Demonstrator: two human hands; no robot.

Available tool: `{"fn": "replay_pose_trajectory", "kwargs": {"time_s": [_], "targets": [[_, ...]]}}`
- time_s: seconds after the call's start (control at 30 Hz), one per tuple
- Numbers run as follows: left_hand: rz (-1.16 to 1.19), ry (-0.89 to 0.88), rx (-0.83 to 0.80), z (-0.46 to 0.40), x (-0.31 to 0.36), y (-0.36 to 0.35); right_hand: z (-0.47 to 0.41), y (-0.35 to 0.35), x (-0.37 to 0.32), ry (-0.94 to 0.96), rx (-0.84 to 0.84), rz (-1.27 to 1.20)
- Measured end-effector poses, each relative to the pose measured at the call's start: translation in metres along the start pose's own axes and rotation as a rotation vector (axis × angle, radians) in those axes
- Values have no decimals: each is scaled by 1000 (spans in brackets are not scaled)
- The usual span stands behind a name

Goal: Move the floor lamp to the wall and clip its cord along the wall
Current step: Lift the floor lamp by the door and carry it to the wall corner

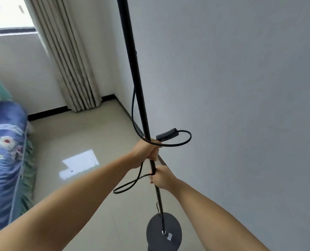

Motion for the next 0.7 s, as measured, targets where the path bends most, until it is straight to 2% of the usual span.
{"fn": "replay_pose_trajectory", "kwargs": {"time_s": [0.33, 0.47, 0.7], "targets": [[22, -16, 295, -133, 48, 278, -247, -74, -207, 173, -252, 230], [64, -17, 353, -197, 48, 388, -353, -113, -276, 236, -267, 271], [54, 17, 397, -315, 65, 568, -530, -163, -393, 191, -274, 235]]}}
Point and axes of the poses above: each hand's wrist, its own z-axis away from the middle knuckle, its own y-axis out of the back of the hand, x = y × z, the point moved 5 cm from there along -z, towards the middle knuckle, and after that the axes turned 8 degrees about -z, right-handed, at the moved point
